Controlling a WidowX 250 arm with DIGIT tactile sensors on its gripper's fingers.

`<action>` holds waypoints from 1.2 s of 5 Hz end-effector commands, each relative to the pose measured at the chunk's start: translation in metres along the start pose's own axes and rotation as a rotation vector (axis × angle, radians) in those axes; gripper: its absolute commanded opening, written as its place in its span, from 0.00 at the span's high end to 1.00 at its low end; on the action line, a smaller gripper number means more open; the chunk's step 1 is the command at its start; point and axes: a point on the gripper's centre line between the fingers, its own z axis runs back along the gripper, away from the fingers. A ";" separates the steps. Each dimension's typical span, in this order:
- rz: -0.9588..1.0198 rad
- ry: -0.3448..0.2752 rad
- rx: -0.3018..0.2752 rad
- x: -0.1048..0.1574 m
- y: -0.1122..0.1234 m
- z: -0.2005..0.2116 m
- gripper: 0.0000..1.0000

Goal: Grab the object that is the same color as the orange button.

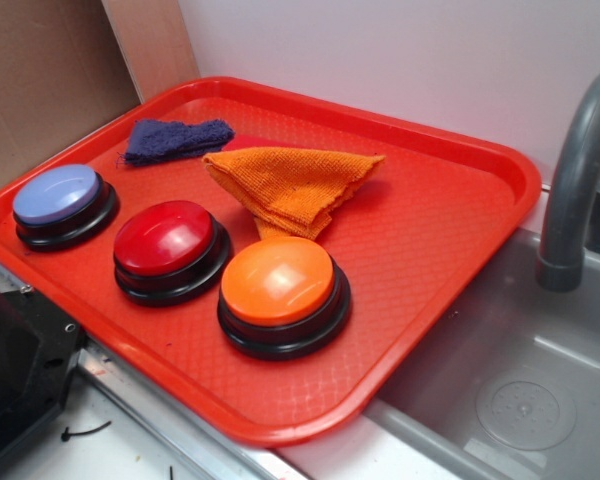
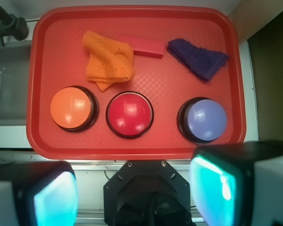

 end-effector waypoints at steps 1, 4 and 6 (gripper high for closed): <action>0.000 0.000 0.000 0.000 0.000 0.000 0.00; -0.004 -0.105 -0.012 0.053 -0.019 -0.040 0.00; 0.080 -0.125 -0.039 0.096 -0.024 -0.102 0.00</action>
